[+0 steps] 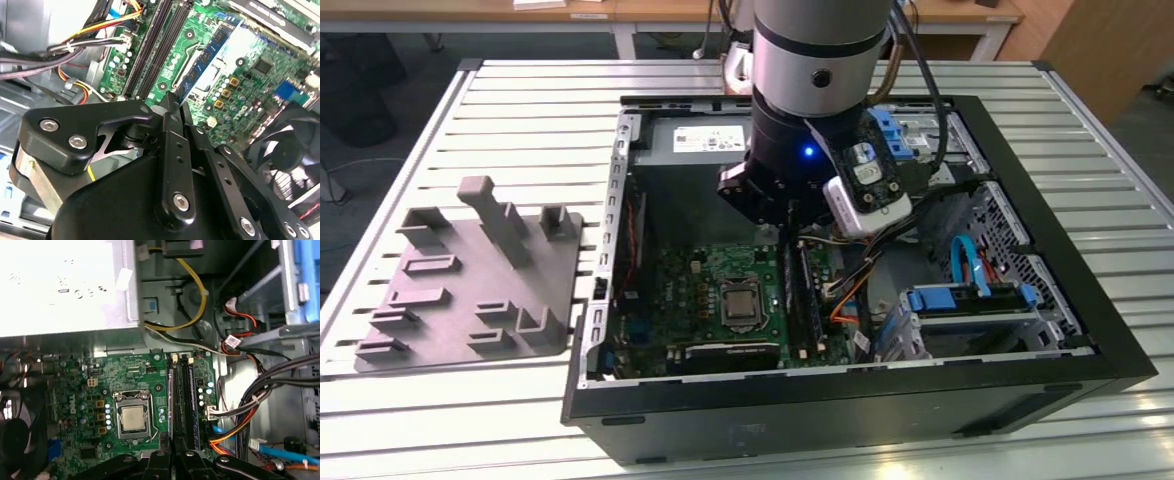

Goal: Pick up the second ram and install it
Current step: 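Insert the second ram into the second slot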

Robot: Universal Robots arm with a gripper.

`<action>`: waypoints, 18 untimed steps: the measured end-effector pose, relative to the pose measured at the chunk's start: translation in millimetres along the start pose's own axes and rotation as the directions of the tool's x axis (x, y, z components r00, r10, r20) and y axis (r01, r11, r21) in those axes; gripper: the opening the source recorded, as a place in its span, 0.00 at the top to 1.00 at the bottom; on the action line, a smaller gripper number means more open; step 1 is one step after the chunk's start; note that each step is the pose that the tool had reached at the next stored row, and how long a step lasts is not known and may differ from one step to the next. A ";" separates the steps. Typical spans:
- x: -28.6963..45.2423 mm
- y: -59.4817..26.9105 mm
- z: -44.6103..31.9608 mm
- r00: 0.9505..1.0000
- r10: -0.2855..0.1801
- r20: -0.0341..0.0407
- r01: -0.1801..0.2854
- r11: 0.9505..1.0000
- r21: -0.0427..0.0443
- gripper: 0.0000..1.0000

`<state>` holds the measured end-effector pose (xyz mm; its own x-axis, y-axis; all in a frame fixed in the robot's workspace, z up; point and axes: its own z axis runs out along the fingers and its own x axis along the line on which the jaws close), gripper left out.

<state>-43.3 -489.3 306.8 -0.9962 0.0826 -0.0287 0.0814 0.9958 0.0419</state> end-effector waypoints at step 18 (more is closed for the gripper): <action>0.0 -0.2 4.5 0.999 -0.042 -0.002 0.042 0.999 -0.001 0.86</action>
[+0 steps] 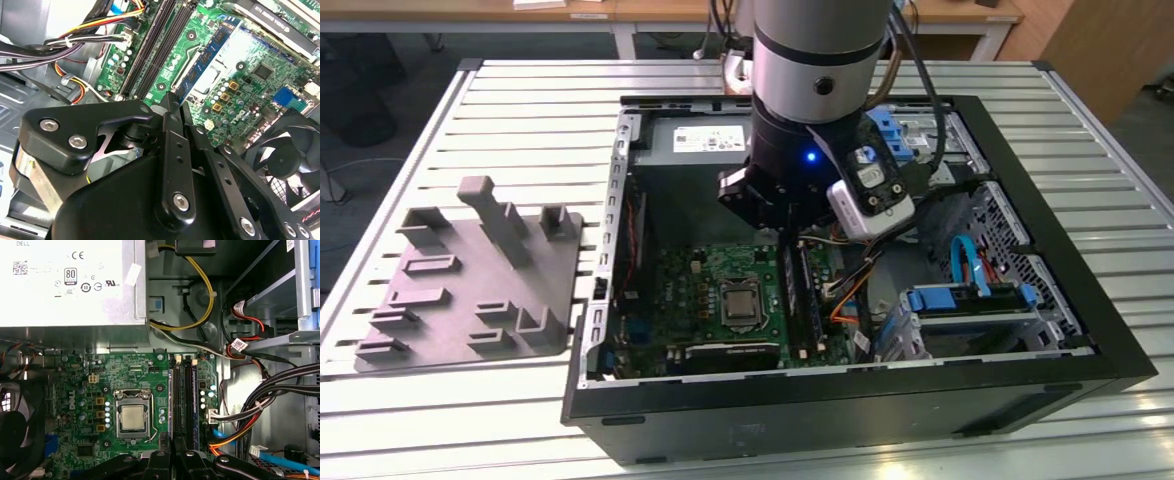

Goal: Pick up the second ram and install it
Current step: 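Insert the second ram into the second slot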

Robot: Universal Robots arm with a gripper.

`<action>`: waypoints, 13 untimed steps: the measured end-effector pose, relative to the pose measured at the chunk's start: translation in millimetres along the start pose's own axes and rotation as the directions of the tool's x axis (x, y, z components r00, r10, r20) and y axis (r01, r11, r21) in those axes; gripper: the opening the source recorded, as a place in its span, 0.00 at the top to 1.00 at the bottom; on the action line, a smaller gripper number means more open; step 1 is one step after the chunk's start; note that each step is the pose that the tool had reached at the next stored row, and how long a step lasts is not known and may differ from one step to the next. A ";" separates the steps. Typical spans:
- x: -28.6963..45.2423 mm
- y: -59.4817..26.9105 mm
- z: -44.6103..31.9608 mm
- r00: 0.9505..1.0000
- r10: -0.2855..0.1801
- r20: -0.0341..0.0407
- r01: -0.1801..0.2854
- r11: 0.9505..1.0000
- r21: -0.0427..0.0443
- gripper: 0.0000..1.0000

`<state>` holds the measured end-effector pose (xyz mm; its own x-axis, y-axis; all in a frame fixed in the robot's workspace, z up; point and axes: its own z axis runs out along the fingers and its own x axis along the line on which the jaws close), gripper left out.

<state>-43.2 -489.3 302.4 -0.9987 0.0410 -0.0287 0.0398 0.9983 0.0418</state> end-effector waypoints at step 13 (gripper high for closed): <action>0.1 -0.2 5.4 1.000 0.000 0.000 0.000 1.000 0.000 0.86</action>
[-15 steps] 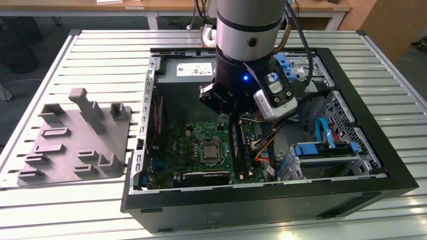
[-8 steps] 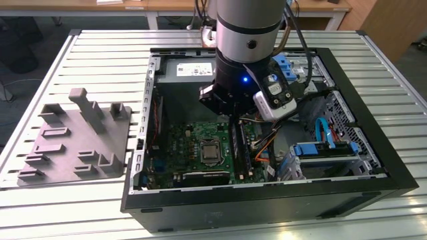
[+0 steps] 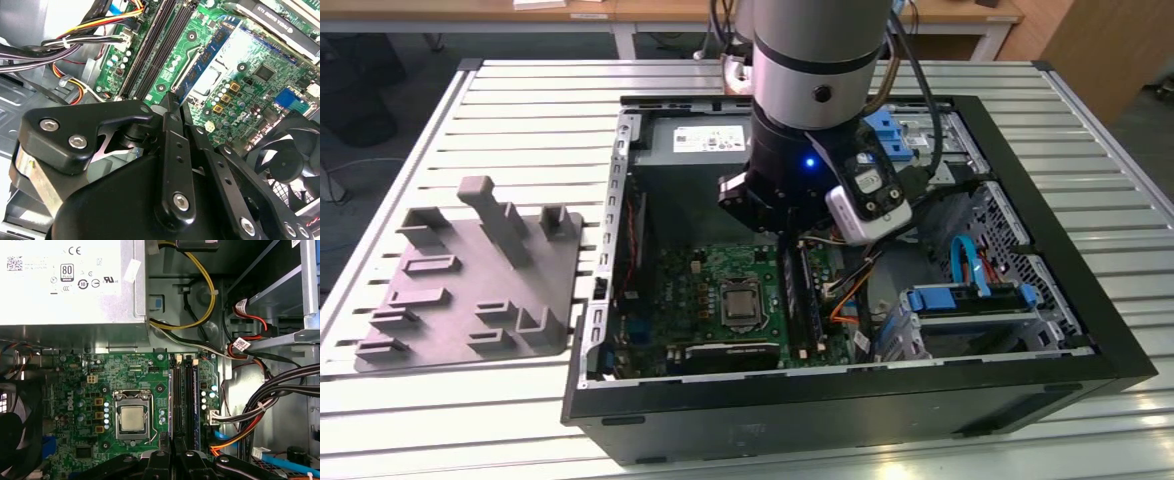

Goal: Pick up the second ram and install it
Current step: 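Insert the second ram into the second slot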

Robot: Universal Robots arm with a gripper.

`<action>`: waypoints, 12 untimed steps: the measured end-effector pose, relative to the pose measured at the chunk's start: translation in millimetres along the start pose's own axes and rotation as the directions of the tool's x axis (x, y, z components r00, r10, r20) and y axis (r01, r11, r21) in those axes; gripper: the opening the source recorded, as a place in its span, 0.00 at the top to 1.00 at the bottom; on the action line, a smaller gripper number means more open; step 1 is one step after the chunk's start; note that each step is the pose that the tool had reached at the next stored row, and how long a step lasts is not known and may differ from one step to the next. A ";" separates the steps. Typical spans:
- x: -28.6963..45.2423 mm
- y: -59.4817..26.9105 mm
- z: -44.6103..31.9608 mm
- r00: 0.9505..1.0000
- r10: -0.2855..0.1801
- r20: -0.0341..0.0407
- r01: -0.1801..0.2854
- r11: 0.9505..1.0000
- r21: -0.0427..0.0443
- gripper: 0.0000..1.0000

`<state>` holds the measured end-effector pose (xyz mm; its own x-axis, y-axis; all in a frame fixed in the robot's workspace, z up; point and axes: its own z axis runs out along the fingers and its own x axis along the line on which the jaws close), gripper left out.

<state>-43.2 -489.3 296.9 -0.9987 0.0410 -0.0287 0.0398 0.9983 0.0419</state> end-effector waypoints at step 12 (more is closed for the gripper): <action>0.1 -0.2 4.8 1.000 0.000 0.000 0.000 1.000 0.000 0.86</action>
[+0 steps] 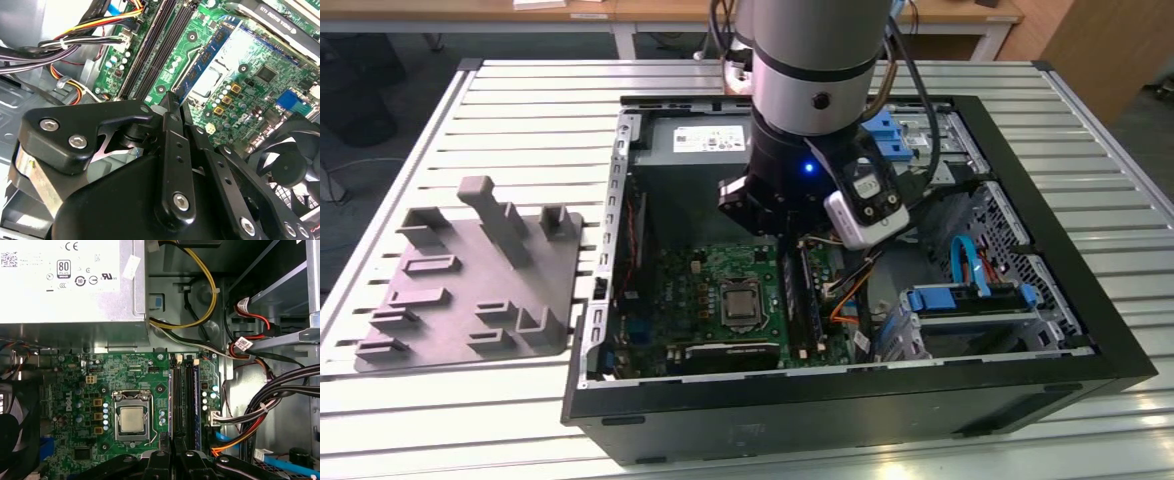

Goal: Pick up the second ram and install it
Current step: 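Insert the second ram into the second slot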

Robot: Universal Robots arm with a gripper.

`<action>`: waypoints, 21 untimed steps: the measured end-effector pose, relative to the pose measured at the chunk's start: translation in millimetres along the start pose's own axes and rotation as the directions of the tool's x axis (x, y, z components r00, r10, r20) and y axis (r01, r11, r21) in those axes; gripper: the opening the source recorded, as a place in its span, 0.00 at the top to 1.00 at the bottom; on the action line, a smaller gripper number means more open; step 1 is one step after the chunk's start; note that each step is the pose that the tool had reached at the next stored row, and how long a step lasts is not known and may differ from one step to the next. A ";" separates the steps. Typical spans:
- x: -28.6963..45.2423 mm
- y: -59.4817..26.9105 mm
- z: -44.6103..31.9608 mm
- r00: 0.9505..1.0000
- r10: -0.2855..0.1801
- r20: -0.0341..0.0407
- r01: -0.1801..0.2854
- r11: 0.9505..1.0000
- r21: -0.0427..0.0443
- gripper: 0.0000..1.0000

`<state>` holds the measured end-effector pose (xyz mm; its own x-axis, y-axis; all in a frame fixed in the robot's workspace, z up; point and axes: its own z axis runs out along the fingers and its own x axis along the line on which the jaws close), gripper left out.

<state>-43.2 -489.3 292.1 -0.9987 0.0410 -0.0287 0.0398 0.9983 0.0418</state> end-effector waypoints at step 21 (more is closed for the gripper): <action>0.2 -0.3 8.1 1.000 0.000 0.000 0.000 1.000 0.000 0.86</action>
<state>-43.2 -489.3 284.0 -0.9987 0.0410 -0.0287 0.0398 0.9983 0.0418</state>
